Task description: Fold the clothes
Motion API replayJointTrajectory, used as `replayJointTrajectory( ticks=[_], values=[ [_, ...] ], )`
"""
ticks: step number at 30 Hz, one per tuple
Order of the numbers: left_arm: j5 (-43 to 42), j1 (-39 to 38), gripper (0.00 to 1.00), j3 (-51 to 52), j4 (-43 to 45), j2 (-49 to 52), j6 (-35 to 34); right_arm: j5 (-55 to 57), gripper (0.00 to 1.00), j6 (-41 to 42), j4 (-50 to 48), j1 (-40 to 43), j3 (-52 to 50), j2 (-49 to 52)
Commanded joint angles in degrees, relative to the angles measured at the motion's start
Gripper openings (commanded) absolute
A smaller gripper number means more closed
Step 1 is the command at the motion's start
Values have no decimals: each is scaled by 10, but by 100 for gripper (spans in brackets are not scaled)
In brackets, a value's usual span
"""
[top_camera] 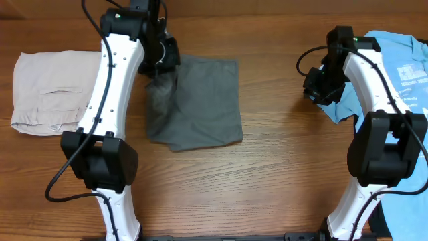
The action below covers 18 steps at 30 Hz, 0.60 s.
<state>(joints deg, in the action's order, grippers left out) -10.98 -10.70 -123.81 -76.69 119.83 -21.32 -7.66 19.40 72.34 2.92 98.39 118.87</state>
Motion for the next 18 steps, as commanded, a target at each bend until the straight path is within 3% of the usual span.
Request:
replayJointTrajectory(
  ticks=[1, 5, 11, 18],
  values=[
    [-30, -33, 15, -15, 12, 9, -23, 1, 34, -4, -10, -3, -16, 2],
    [-28, -62, 15, -15, 23, 9, -24, 0, 34, -4, -11, -3, -16, 2],
    [38, -102, 19, -14, 35, 28, -36, -1, 34, -4, -8, -3, -16, 2],
    [41, -112, 14, -14, 29, 64, -35, -1, 34, -4, -7, -3, -16, 2]
  ],
)
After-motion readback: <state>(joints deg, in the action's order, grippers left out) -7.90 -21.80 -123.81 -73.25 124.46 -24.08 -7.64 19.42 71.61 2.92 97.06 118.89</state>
